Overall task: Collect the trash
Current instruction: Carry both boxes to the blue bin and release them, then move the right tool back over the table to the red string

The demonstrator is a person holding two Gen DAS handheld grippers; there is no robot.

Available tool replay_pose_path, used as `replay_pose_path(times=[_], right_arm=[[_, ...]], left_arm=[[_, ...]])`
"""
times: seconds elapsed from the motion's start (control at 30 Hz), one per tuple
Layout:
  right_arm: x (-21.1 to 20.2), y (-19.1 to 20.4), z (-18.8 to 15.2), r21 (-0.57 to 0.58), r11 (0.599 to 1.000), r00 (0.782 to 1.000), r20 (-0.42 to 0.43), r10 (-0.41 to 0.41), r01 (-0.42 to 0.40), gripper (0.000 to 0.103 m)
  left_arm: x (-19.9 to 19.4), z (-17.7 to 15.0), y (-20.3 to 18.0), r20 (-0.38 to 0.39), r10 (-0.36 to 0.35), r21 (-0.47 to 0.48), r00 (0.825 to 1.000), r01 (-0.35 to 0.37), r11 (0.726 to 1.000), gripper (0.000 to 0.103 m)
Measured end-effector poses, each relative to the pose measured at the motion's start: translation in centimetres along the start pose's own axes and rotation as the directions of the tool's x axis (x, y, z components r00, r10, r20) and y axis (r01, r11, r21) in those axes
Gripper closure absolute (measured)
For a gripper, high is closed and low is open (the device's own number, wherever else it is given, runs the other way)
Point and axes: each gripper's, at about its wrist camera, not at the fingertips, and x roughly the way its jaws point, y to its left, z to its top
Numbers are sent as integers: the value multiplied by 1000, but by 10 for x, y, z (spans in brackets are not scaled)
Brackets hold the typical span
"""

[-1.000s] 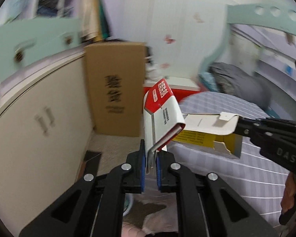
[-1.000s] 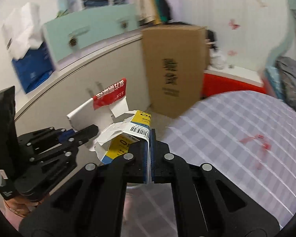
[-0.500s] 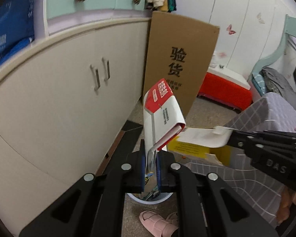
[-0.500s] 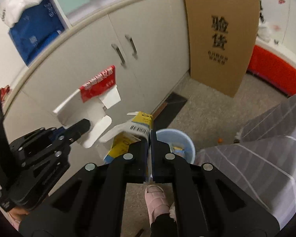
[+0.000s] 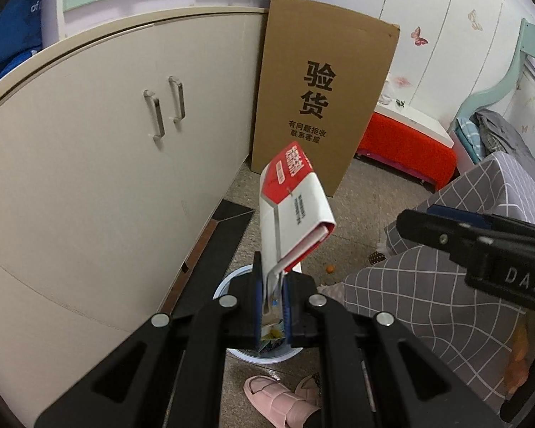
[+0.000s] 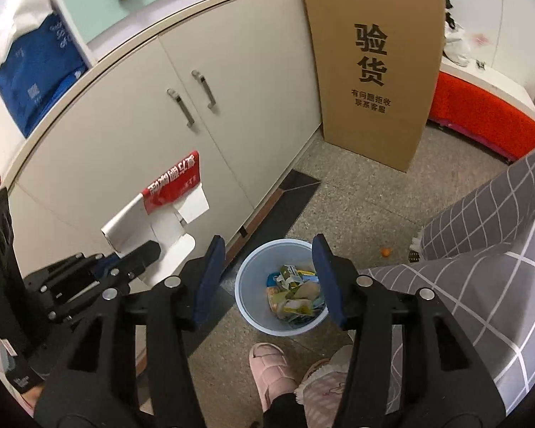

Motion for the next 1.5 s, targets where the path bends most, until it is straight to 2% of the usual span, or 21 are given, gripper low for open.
replay_pose_path(times=[0.3, 0.6, 0.63, 0.67, 0.7, 0.73, 0.77, 0.9, 1.23, 1.37, 1.5], right_arm=[[-3, -7, 3, 34, 999, 1000, 18, 17, -18, 48], [-8, -12, 4, 57, 998, 999, 50, 12, -15, 46], [-7, -12, 3, 60, 998, 999, 49, 11, -14, 46], [-7, -12, 4, 61, 998, 999, 48, 11, -13, 46], [-6, -13, 4, 61, 998, 999, 47, 10, -13, 46], [-7, -13, 4, 63, 998, 999, 48, 9, -12, 46], [-7, -14, 4, 64, 998, 999, 48, 8, -12, 46], [-9, -15, 3, 64, 998, 999, 51, 8, -11, 46], [-24, -14, 8, 68, 997, 996, 86, 27, -32, 46], [-58, -16, 16, 58, 997, 989, 145, 38, -47, 46], [-95, -37, 15, 64, 998, 983, 183, -7, -4, 46]], left_arm=[[8, 4, -13, -22, 1, 23, 1000, 0, 1000, 94], [20, 12, -15, -49, 4, 4, 999, -3, 1000, 91], [23, 14, -14, -57, -5, -5, 998, 5, 1000, 84], [26, 15, -13, -63, -11, -18, 998, 10, 1000, 68], [27, 16, -12, -58, 0, -27, 998, -1, 1000, 57], [27, 17, -11, -49, 30, -42, 998, -32, 999, 38], [27, 17, -9, -42, 52, -57, 998, -54, 997, 35], [26, 17, -1, -50, 35, -132, 998, -41, 990, 35], [6, 20, -7, -6, 42, -138, 999, -42, 990, 35], [-15, 25, -16, 31, 23, -148, 999, -19, 989, 35], [-39, 33, -37, 75, -20, -135, 997, 30, 990, 34]])
